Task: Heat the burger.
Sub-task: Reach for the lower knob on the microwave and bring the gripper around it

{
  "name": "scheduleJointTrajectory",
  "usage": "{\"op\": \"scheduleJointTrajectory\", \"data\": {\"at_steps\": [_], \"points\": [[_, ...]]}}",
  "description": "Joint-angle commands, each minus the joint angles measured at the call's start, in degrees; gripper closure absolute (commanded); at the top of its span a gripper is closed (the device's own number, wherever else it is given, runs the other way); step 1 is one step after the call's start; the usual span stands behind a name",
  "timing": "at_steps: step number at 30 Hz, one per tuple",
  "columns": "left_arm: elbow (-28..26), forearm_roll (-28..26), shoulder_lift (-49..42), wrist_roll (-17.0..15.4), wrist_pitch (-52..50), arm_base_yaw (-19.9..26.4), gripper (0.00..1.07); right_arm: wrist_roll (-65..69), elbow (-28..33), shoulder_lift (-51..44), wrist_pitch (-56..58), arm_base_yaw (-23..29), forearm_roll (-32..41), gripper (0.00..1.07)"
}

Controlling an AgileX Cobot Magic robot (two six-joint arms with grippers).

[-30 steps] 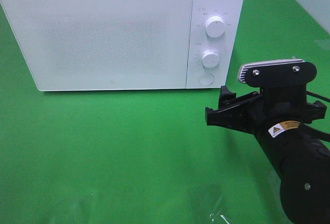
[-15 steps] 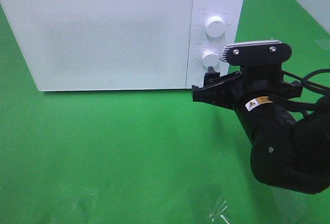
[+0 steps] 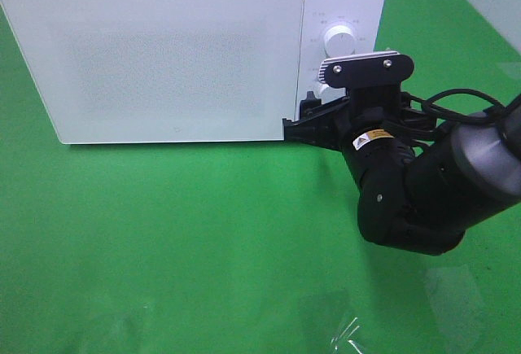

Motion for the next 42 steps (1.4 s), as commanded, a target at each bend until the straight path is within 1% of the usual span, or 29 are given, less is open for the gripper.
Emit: {"op": "scheduleJointTrajectory", "data": {"at_steps": [1,5,8,10,13,17,22,27,29,30,31,32,33,34,35,36,37,38,39,40,41,42], "points": [[0.1,-0.5,-0.9,-0.2,-0.5,-0.3,0.09,0.5,-1.4,0.9,-0.1,-0.3,-1.0,0.31],[0.1,-0.5,-0.9,-0.2,-0.5,-0.3,0.09,0.4,-4.1,3.1,0.6,-0.6,-1.0,0.31],[0.1,-0.5,-0.9,-0.2,-0.5,-0.3,0.09,0.4,-4.6,3.6,0.9,-1.0,-1.5,0.31],[0.1,-0.5,-0.9,-0.2,-0.5,-0.3,0.09,0.3,-6.0,4.5,1.5,-2.3,-2.5,0.31],[0.1,-0.5,-0.9,-0.2,-0.5,-0.3,0.09,0.3,-6.6,4.5,1.8,-2.8,-2.6,0.31],[0.1,-0.5,-0.9,-0.2,-0.5,-0.3,0.09,-0.6,-8.5,5.6,2.3,-3.8,-4.8,0.31],[0.1,-0.5,-0.9,-0.2,-0.5,-0.3,0.09,-0.8,-9.2,6.1,2.8,-4.1,-4.9,0.31],[0.1,-0.5,-0.9,-0.2,-0.5,-0.3,0.09,-0.7,-9.2,6.1,2.9,-4.1,-4.9,0.35],[0.1,-0.5,-0.9,-0.2,-0.5,-0.3,0.09,-0.7,-9.2,6.1,2.6,-4.1,-4.9,0.39],[0.1,-0.5,-0.9,-0.2,-0.5,-0.3,0.09,-0.7,-9.2,6.1,2.6,-4.1,-4.9,0.39],[0.1,-0.5,-0.9,-0.2,-0.5,-0.3,0.09,-0.7,-9.2,6.1,2.5,-4.1,-4.9,0.45],[0.1,-0.5,-0.9,-0.2,-0.5,-0.3,0.09,-0.7,-9.2,6.1,2.5,-4.1,-4.9,0.45],[0.1,-0.5,-0.9,-0.2,-0.5,-0.3,0.09,-0.7,-9.2,6.1,2.5,-4.1,-4.9,0.55],[0.1,-0.5,-0.9,-0.2,-0.5,-0.3,0.09,-0.7,-9.2,6.1,2.5,-4.1,-4.9,0.55],[0.1,-0.5,-0.9,-0.2,-0.5,-0.3,0.09,-0.7,-9.2,6.1,2.5,-4.1,-4.9,0.66],[0.1,-0.5,-0.9,-0.2,-0.5,-0.3,0.09,-0.7,-9.2,6.1,2.5,-4.1,-5.0,0.73],[0.1,-0.5,-0.9,-0.2,-0.5,-0.3,0.09,-0.7,-9.2,6.1,2.5,-4.1,-5.0,0.73],[0.1,-0.5,-0.9,-0.2,-0.5,-0.3,0.09,-0.6,-9.2,6.1,2.4,-4.1,-5.5,0.86],[0.1,-0.5,-0.9,-0.2,-0.5,-0.3,0.09,-0.6,-9.2,6.1,2.4,-4.1,-5.5,0.86],[0.1,-0.5,-0.9,-0.2,-0.5,-0.3,0.09,-0.3,-9.2,6.1,2.4,-4.1,-5.8,0.95],[0.1,-0.5,-0.9,-0.2,-0.5,-0.3,0.09,0.7,-9.2,6.1,2.4,-4.1,-5.9,1.01],[0.1,-0.5,-0.9,-0.2,-0.5,-0.3,0.09,0.7,-9.2,6.1,2.4,-4.1,-5.9,1.01]]}}
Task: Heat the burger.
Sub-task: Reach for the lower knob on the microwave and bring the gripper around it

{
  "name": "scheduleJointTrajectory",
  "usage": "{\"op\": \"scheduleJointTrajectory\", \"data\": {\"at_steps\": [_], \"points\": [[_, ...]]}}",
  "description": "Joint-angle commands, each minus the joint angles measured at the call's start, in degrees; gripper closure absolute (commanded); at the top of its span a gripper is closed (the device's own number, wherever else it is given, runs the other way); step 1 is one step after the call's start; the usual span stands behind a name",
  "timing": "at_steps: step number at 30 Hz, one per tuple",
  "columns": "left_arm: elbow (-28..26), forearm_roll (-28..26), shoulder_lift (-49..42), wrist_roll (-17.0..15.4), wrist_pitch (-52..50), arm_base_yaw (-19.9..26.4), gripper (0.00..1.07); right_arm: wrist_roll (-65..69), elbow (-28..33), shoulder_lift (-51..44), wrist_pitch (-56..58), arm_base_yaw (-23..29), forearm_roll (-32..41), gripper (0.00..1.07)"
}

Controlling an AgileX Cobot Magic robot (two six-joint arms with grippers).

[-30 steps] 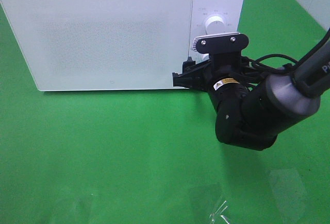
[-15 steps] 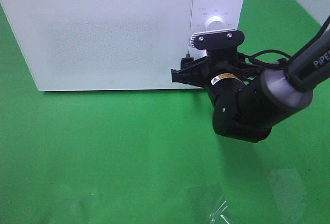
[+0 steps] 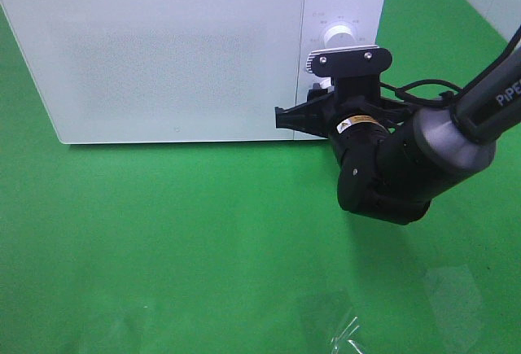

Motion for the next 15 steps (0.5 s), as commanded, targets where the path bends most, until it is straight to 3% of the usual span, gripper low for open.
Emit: {"op": "scheduleJointTrajectory", "data": {"at_steps": [1,11,13,15], "points": [[0.1,-0.5,-0.9,-0.2,-0.4,-0.3,0.09,1.8,-0.7,-0.1,-0.6,-0.2,-3.6,1.03],[0.1,-0.5,-0.9,-0.2,-0.4,-0.3,0.09,14.1,-0.7,-0.1,-1.4,-0.2,-7.0,1.05],[0.1,-0.5,-0.9,-0.2,-0.4,-0.3,0.09,29.9,-0.7,-0.1,-1.4,-0.2,-10.3,1.05],[0.1,-0.5,-0.9,-0.2,-0.4,-0.3,0.09,34.3,-0.7,-0.1,-1.4,-0.2,-10.9,1.05]]}}
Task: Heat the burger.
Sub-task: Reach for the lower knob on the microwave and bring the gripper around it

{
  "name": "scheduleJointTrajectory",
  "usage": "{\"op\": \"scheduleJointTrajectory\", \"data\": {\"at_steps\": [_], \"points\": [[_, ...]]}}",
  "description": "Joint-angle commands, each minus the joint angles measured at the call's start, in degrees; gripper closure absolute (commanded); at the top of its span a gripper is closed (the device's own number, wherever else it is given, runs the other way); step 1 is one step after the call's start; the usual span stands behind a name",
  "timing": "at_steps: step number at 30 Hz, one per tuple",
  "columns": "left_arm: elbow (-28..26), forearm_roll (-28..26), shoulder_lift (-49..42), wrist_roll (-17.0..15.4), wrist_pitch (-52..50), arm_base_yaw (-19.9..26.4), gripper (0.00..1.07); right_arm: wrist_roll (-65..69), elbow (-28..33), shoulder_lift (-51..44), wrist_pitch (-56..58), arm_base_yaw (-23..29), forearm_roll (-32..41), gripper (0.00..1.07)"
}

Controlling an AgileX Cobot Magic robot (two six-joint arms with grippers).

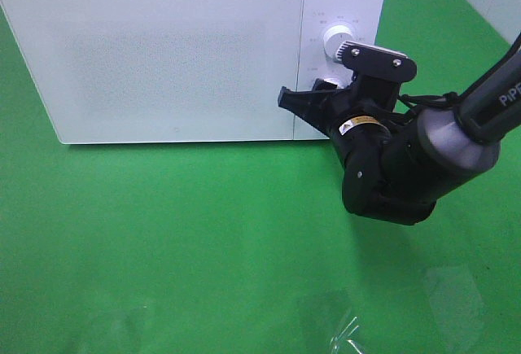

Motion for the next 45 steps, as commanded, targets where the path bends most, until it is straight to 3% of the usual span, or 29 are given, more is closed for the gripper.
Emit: {"op": "scheduleJointTrajectory", "data": {"at_steps": [1,7,17,37,41,45], "points": [[0.1,-0.5,-0.9,-0.2,-0.4,-0.3,0.09,12.5,-1.2,-0.1,-1.0,0.1,-8.5,1.05],[0.1,-0.5,-0.9,-0.2,-0.4,-0.3,0.09,49.4,-1.2,-0.1,-1.9,0.1,-15.8,1.04],[0.1,-0.5,-0.9,-0.2,-0.4,-0.3,0.09,79.9,-1.2,-0.1,-12.1,0.1,-18.4,1.04],[0.1,-0.5,-0.9,-0.2,-0.4,-0.3,0.09,82.0,-1.2,-0.1,-14.7,0.1,-17.9,1.05],[0.1,-0.5,-0.9,-0.2,-0.4,-0.3,0.09,81.0,-1.2,-0.1,-14.7,0.1,-16.0,1.03],[0.1,-0.5,-0.9,-0.2,-0.4,-0.3,0.09,79.6,-0.7,-0.1,-13.8,0.1,-10.7,0.94]]}}
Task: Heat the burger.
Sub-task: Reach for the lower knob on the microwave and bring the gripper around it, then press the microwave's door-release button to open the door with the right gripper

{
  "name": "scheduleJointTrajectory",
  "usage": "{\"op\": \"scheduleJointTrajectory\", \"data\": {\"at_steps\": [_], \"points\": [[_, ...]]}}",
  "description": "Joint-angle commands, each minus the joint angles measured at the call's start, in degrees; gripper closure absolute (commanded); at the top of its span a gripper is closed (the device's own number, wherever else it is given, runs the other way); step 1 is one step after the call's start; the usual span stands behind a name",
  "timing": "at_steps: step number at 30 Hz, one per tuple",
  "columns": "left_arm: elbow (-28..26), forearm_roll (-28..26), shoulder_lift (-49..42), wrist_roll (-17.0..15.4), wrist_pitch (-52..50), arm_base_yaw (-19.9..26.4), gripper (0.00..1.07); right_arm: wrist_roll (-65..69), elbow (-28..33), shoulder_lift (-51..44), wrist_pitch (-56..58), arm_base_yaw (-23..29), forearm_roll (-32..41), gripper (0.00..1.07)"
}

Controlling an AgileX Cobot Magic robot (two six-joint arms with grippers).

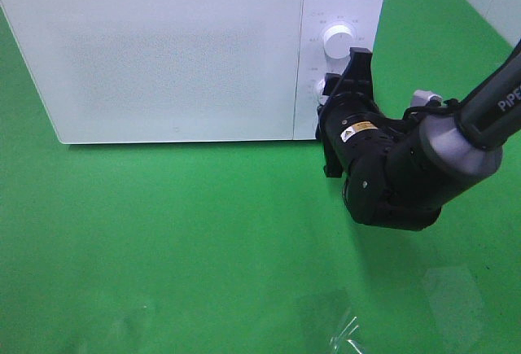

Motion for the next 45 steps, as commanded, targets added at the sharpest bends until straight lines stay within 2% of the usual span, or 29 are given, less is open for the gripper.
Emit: {"op": "scheduleJointTrajectory", "data": {"at_steps": [1,2,3,5,6,7,8,9,10,12,15,17,27,29,34,36,39,41,45], "points": [[0.1,-0.5,-0.9,-0.2,-0.4,-0.3,0.09,-1.8,-2.1,-0.7,-11.5,0.7,-6.7,0.94],[0.1,-0.5,-0.9,-0.2,-0.4,-0.3,0.09,-2.8,-1.6,-0.7,-10.5,0.7,-1.9,0.87],[0.1,-0.5,-0.9,-0.2,-0.4,-0.3,0.09,-2.8,-1.6,-0.7,-10.5,0.7,-1.9,0.87],[0.1,-0.5,-0.9,-0.2,-0.4,-0.3,0.09,-5.8,-1.2,-0.8,-9.8,0.7,2.2,0.77],[0.1,-0.5,-0.9,-0.2,-0.4,-0.3,0.09,-5.8,-1.2,-0.8,-9.8,0.7,2.2,0.77],[0.1,-0.5,-0.9,-0.2,-0.4,-0.3,0.09,-8.4,-1.2,-0.8,-9.8,0.7,3.5,0.7],[0.1,-0.5,-0.9,-0.2,-0.4,-0.3,0.09,-8.4,-1.2,-0.8,-9.8,0.7,3.5,0.7],[0.1,-0.5,-0.9,-0.2,-0.4,-0.3,0.09,-10.6,-1.2,-0.9,-9.8,0.7,4.6,0.63],[0.1,-0.5,-0.9,-0.2,-0.4,-0.3,0.09,-10.6,-1.2,-0.9,-9.8,0.7,4.6,0.63],[0.1,-0.5,-0.9,-0.2,-0.4,-0.3,0.09,-12.3,-1.2,-1.2,-9.6,0.8,5.3,0.54],[0.1,-0.5,-0.9,-0.2,-0.4,-0.3,0.09,-12.8,-1.2,-1.9,-8.1,0.8,5.3,0.48],[0.1,-0.5,-0.9,-0.2,-0.4,-0.3,0.09,-14.8,0.5,-3.8,-5.0,1.1,5.2,0.38],[0.1,-0.5,-0.9,-0.2,-0.4,-0.3,0.09,-21.2,6.1,-8.8,2.4,4.3,5.2,0.35],[0.1,-0.5,-0.9,-0.2,-0.4,-0.3,0.09,-26.1,8.9,-12.3,7.3,4.8,3.7,0.35],[0.1,-0.5,-0.9,-0.2,-0.4,-0.3,0.09,-29.8,11.1,-15.4,10.5,4.8,1.8,0.35],[0.1,-0.5,-0.9,-0.2,-0.4,-0.3,0.09,-38.1,13.4,-20.3,16.6,4.8,-0.7,0.35],[0.1,-0.5,-0.9,-0.2,-0.4,-0.3,0.09,-40.9,13.8,-21.5,18.5,4.7,-1.4,0.35],[0.1,-0.5,-0.9,-0.2,-0.4,-0.3,0.09,-51.2,14.1,-25.4,27.3,4.6,-3.4,0.35],[0.1,-0.5,-0.9,-0.2,-0.4,-0.3,0.09,-59.0,14.0,-28.6,32.6,4.6,-5.7,0.35]]}}
